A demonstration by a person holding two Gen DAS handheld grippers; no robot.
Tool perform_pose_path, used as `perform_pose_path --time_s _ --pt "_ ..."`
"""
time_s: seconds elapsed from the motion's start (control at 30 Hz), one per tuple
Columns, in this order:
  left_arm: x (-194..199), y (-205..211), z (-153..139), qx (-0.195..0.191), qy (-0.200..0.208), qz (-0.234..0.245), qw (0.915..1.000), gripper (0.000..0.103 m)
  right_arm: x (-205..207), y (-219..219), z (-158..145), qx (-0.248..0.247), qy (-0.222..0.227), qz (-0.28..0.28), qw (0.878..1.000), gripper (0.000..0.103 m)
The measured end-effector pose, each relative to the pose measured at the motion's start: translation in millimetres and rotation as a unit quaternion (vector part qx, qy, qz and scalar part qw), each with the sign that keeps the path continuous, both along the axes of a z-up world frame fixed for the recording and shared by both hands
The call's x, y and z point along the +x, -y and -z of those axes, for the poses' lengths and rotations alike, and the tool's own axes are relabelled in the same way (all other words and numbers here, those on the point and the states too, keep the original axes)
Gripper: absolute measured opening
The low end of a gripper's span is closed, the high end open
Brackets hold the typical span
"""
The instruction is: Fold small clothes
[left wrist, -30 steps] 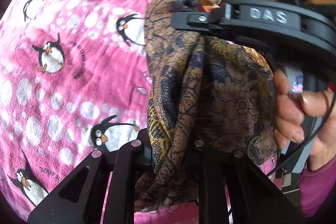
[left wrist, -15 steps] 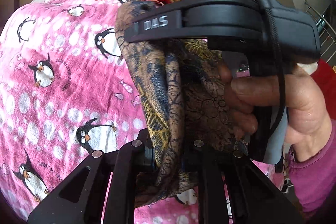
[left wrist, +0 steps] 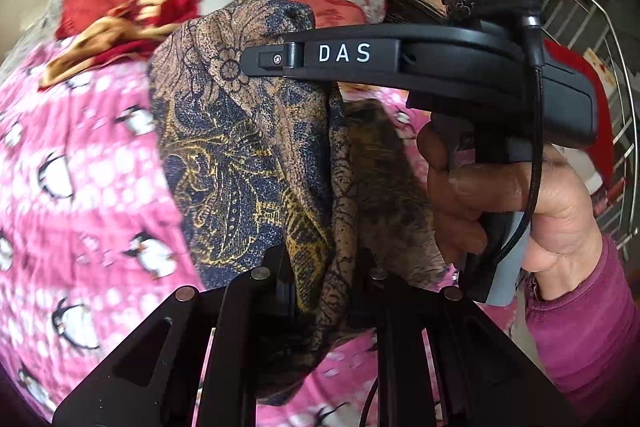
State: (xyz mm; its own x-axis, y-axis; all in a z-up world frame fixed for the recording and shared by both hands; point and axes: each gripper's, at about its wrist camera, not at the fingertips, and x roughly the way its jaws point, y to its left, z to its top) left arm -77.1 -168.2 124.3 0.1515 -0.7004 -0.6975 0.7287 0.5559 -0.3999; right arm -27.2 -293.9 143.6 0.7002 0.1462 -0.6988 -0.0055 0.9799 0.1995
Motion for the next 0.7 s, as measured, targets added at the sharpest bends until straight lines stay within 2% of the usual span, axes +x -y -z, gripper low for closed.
perform_pose_path --time_s 0.1,0.3,0.43,0.53,0.6,0.63,0.67,0.7 --pt "-12.0 37.5 -8.0 0.009 0.012 0.028 0.9995 0.014 -26.0 37.6 -5.5 0.001 0.005 0.029 1.000 0.014" --pt "-40.2 108.6 -1.2 0.020 0.015 0.072 0.9971 0.014 -68.6 104.5 -0.8 -0.008 -0.001 0.085 0.996 0.014" --pt "-47.3 142.5 9.5 0.030 0.013 0.092 0.9952 0.014 -90.4 140.8 11.8 -0.010 -0.011 0.117 0.993 0.014" --pt "-53.5 156.4 17.3 0.046 -0.012 0.104 0.9935 0.016 -91.2 163.8 35.0 -0.004 -0.036 0.144 0.989 0.014" --pt "-50.1 153.2 15.5 0.048 -0.028 0.113 0.9920 0.028 -90.7 176.8 53.2 0.003 -0.052 0.161 0.986 0.015" --pt "-48.0 146.6 11.2 0.046 -0.027 0.115 0.9919 0.038 -89.8 180.3 61.6 0.007 -0.057 0.168 0.984 0.017" --pt "-44.4 138.0 6.5 0.043 -0.020 0.113 0.9925 0.047 -92.5 184.7 67.2 0.007 -0.063 0.180 0.982 0.028" --pt "-42.1 128.0 1.1 0.038 -0.009 0.107 0.9935 0.050 -96.6 188.2 69.6 0.004 -0.064 0.195 0.979 0.038"
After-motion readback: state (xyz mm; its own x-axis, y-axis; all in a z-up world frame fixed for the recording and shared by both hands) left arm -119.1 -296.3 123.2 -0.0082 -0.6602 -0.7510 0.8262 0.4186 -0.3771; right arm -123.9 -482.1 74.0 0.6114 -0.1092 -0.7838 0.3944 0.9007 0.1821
